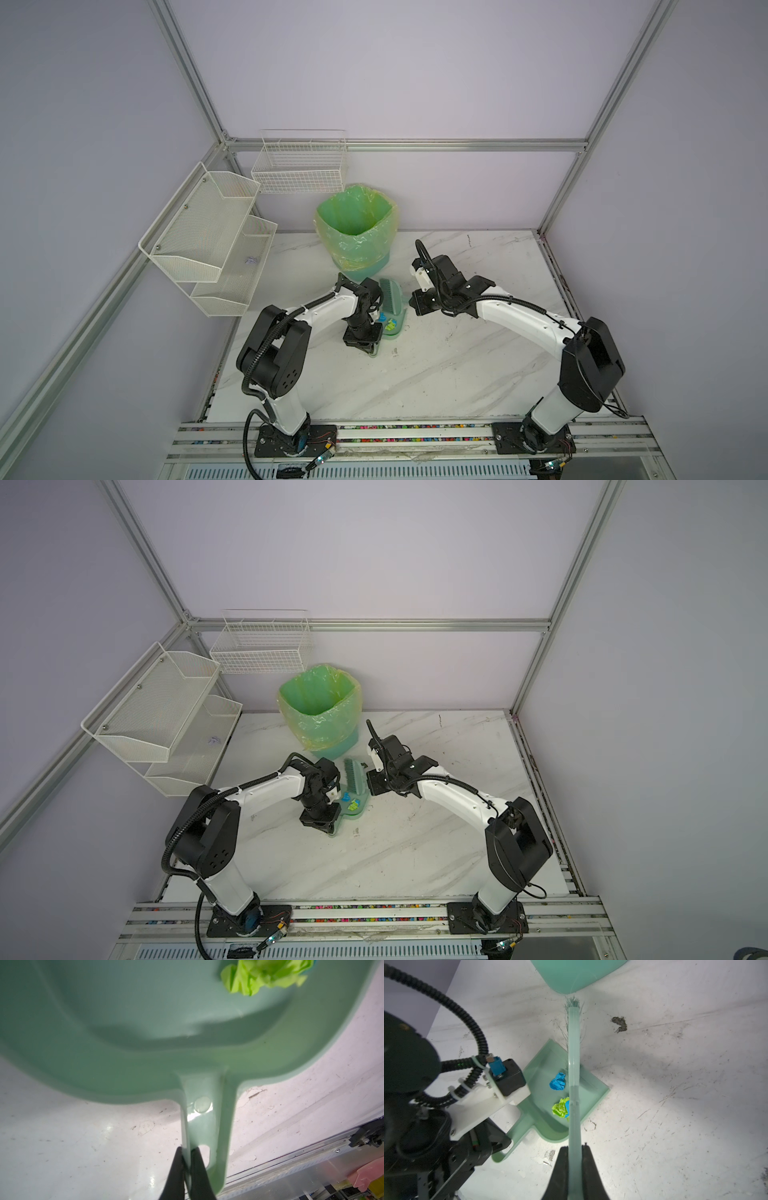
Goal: Sweep away the paper scraps from the table
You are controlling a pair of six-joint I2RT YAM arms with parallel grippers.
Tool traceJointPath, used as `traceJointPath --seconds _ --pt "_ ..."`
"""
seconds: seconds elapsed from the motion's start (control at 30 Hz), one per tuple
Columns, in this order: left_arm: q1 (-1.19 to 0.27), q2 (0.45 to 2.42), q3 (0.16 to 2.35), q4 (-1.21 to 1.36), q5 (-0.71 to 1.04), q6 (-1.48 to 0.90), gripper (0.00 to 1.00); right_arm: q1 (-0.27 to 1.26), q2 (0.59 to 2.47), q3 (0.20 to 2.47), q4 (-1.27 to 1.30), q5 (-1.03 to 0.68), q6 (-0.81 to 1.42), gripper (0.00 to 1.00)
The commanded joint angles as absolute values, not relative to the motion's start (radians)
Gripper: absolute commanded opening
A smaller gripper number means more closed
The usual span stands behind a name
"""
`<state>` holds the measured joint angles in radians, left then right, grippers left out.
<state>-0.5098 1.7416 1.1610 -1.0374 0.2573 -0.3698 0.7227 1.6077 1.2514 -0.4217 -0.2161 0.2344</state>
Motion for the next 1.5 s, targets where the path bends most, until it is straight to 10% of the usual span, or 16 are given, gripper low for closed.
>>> traceJointPath --seconds 0.0,1.47 --pt "-0.502 1.745 1.232 -1.048 0.24 -0.355 0.0 0.736 1.542 1.221 -0.388 -0.282 0.248 0.0" --pt "-0.529 1.628 1.748 -1.212 0.171 -0.337 0.0 0.437 1.228 1.099 -0.465 -0.029 0.466 0.0"
